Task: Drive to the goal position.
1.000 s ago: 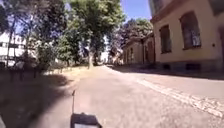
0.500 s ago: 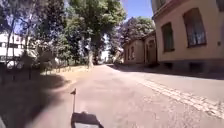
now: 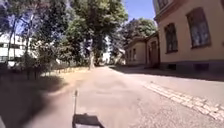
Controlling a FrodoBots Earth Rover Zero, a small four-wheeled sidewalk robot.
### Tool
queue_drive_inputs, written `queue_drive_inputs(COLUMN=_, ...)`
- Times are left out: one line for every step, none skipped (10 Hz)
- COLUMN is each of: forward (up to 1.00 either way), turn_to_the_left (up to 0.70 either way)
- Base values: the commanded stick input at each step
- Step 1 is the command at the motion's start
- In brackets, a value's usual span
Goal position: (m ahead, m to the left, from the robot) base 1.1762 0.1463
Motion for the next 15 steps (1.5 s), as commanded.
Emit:
queue_drive_inputs(forward=0.7, turn_to_the_left=0.04)
queue_drive_inputs(forward=0.7, turn_to_the_left=0.02)
queue_drive_inputs(forward=0.7, turn_to_the_left=0.0)
queue_drive_inputs(forward=0.7, turn_to_the_left=0.0)
queue_drive_inputs(forward=0.7, turn_to_the_left=0.0)
queue_drive_inputs(forward=0.7, turn_to_the_left=0.0)
queue_drive_inputs(forward=0.7, turn_to_the_left=-0.01)
queue_drive_inputs(forward=0.7, turn_to_the_left=-0.02)
queue_drive_inputs(forward=0.7, turn_to_the_left=-0.01)
queue_drive_inputs(forward=0.7, turn_to_the_left=-0.01)
queue_drive_inputs(forward=0.7, turn_to_the_left=0.0)
queue_drive_inputs(forward=0.7, turn_to_the_left=0.0)
queue_drive_inputs(forward=0.7, turn_to_the_left=0.0)
queue_drive_inputs(forward=0.7, turn_to_the_left=0.0)
queue_drive_inputs(forward=0.7, turn_to_the_left=0.0)
